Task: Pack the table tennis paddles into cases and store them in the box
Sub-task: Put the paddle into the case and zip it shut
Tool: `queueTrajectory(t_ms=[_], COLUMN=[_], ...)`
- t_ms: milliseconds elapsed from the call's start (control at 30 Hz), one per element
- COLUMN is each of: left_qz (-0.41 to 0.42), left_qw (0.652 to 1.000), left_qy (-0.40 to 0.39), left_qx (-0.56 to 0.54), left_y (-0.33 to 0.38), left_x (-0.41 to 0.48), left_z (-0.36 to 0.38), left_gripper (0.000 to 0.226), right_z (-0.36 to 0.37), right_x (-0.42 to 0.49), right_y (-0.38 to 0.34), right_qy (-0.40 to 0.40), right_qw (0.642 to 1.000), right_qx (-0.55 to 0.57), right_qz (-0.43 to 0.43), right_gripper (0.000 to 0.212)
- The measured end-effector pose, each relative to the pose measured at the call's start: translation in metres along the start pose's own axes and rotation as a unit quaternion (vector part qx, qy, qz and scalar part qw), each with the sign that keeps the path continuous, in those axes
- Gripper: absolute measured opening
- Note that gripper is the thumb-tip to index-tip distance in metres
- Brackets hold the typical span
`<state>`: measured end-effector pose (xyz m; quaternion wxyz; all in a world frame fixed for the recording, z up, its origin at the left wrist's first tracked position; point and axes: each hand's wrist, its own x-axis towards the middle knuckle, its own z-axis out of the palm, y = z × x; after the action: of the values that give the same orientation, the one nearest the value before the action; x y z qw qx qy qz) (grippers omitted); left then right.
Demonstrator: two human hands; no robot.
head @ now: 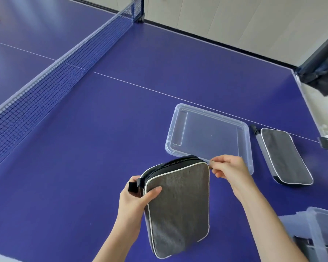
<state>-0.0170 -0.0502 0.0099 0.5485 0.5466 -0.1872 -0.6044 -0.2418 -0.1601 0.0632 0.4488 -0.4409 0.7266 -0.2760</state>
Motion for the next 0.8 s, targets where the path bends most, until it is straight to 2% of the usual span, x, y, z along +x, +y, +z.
queueTrajectory(t_ms=[100,200,433,533,600,800], left_qz=[0.064,0.120,0.173,0.173,0.173,0.187], left_qw=[0.995,0.980,0.963,0.966,0.966,0.964], left_qy=[-0.022,-0.031,-0.044,-0.062,-0.076,-0.073], left_qx=[0.077,0.158,0.200,0.179,0.178,0.176], left_y=[0.016,0.026,0.036,0.037,0.037,0.034], left_x=[-0.008,-0.012,-0.016,-0.021,-0.024,-0.029], left_z=[0.015,0.026,0.039,0.039,0.038,0.028], left_gripper=[0.043,0.038,0.034,0.022,0.022,0.018], right_z=[-0.011,-0.013,0.033,0.060,0.075,0.087], right_x=[-0.022,-0.046,-0.109,-0.124,-0.132,-0.139], right_y=[-0.022,-0.046,-0.058,-0.055,-0.051,-0.045], right_qy=[0.056,0.093,0.056,0.038,0.031,0.037], right_qw=[0.995,0.973,0.903,0.892,0.887,0.915], right_qx=[-0.013,-0.080,-0.201,-0.206,-0.217,-0.193], right_qz=[-0.086,-0.194,-0.376,-0.402,-0.406,-0.353], right_gripper=[0.009,0.009,0.013,0.004,0.004,0.005])
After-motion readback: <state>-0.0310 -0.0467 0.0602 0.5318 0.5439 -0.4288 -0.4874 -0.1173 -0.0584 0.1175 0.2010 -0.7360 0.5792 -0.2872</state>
